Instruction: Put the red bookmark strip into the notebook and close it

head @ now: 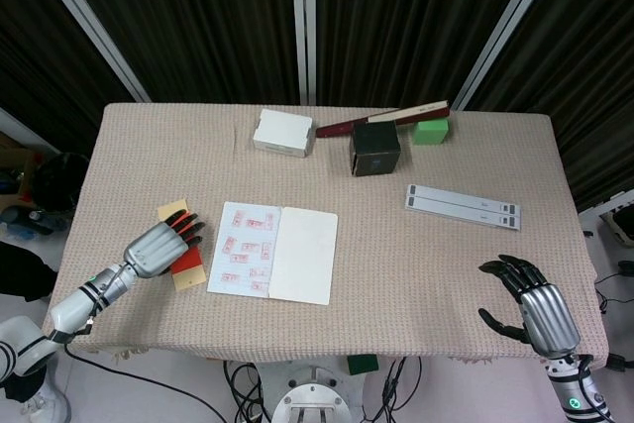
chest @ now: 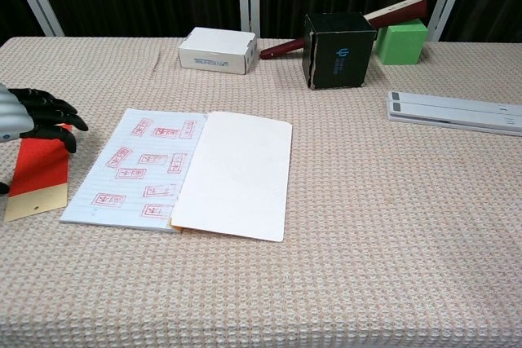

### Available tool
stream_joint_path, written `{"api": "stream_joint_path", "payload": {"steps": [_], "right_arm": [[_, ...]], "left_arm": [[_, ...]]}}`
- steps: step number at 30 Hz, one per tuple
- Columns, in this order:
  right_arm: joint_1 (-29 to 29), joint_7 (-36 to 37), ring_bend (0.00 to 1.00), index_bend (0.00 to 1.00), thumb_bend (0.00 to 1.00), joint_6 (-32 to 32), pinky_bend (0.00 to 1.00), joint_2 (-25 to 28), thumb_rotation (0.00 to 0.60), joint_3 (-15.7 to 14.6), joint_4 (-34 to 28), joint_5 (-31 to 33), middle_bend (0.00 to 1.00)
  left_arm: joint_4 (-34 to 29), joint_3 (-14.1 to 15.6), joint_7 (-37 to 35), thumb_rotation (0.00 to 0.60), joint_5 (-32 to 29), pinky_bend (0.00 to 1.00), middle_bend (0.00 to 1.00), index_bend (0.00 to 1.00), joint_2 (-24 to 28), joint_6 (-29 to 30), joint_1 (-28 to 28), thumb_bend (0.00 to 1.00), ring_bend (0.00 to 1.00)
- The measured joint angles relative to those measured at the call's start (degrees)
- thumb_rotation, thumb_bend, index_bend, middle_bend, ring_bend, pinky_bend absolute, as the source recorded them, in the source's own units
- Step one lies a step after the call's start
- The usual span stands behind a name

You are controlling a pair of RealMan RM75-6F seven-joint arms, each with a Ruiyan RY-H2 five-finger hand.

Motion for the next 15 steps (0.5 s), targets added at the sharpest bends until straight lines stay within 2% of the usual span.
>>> {"api": "stream_joint_path", "payload": {"steps": [5, 8, 15], "right_arm": [[-0.2, 0.2, 0.17, 0.29, 0.18, 0.2, 0.23, 0.0, 0.6, 0.1, 0.1, 0.2, 0.27], [-0.2, 0.1, 0.17, 0.29, 0.18, 0.2, 0.23, 0.0, 0.6, 0.1, 0.1, 0.1, 0.27], [-0.4, 0.2, 0.17, 0.29, 0.18, 0.4, 0.23, 0.0, 0.6, 0.2, 0.0, 0.0, 0.27]], "left_arm": [[0.6, 0.4, 0.0, 0.6, -0.1, 0.14, 0.12, 0.28, -0.6, -0.4, -0.1, 0.1, 0.08], [1.1, 0.5, 0.5, 0.6, 0.0, 0.14, 0.12, 0.32, -0.8, -0.2, -0.1, 0.1, 0.08], [1.1, 1.1, 0.7, 0.6, 0.2, 0.14, 0.12, 0.42, -0.8, 0.2, 0.1, 0.2, 0.08]]}}
